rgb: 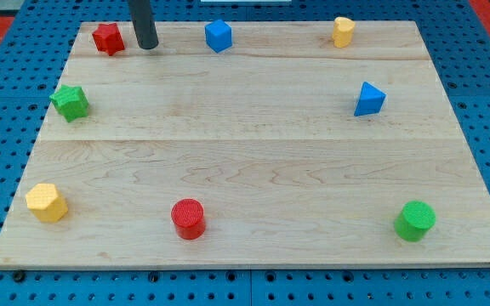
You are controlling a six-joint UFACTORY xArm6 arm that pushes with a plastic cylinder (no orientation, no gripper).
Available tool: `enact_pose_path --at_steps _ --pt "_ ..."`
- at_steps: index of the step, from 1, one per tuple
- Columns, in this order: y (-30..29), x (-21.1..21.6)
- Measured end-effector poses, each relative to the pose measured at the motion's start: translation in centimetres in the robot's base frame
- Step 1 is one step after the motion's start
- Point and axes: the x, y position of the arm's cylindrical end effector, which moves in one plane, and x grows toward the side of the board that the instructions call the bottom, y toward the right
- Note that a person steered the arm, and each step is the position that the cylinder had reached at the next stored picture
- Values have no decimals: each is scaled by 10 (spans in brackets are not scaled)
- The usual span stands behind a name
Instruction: Move the blue triangle to the bottom right of the green star
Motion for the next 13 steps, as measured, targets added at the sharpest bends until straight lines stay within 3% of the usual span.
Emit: enact_pose_path --at_steps 5,7,8,9,10,11,13 --pt "20 3" --pt "79 92" --pt "128 155" --pt "216 208" --pt "320 209" --pt "376 209" --pt "383 209"
